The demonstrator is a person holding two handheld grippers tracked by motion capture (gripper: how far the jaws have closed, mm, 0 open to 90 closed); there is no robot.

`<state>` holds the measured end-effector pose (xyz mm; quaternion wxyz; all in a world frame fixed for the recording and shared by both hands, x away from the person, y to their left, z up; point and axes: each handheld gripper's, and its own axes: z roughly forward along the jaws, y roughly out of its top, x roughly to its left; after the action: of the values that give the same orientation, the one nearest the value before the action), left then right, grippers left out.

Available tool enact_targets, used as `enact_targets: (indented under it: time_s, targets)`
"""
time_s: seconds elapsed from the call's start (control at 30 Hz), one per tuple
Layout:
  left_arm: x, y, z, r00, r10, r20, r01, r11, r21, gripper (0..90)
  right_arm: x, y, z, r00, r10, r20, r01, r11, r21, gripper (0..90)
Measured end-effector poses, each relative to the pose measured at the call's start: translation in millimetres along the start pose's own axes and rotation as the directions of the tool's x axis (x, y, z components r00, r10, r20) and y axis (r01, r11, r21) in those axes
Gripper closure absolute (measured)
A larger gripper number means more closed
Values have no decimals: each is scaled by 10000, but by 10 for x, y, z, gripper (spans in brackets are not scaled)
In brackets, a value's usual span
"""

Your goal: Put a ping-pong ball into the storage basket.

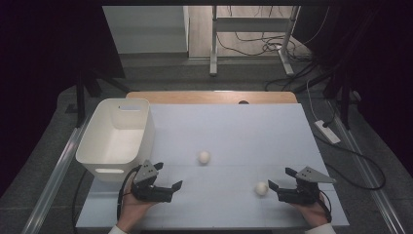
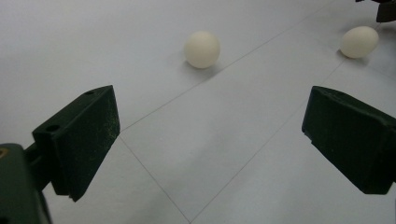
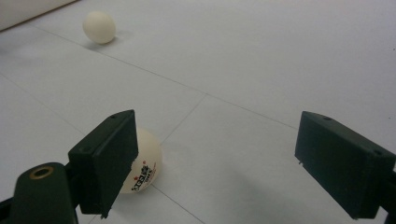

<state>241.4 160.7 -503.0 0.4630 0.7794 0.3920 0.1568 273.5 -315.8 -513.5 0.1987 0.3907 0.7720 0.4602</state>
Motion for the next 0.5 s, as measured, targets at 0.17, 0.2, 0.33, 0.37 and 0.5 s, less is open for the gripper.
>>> enact_targets:
  time_s: [0.17, 0.2, 0.33, 0.37, 0.5]
  targets:
    - [-1, 34, 18, 10000, -9, 76, 10, 10000, -50, 50, 2, -2, 1, 10000, -16, 1, 16, 10000, 13, 133]
    - [-4, 42, 27, 10000, -7, 84, 7, 10000, -34, 50, 4, -2, 4, 10000, -6, -23, 6, 10000, 2, 133]
    - [0, 80, 60, 10000, 23, 53, -23, 10000, 22, 50, 3, -3, 7, 10000, -6, -29, 6, 10000, 14, 133]
    - [2, 87, 69, 10000, -21, 56, 20, 10000, 25, 50, 3, -3, 7, 10000, -6, -29, 6, 10000, 11, 133]
    - [16, 109, 100, 10000, -90, 42, 89, 9998, 168, 50, 2, -1, 5, 10000, 12, -34, -12, 10000, -6, 133]
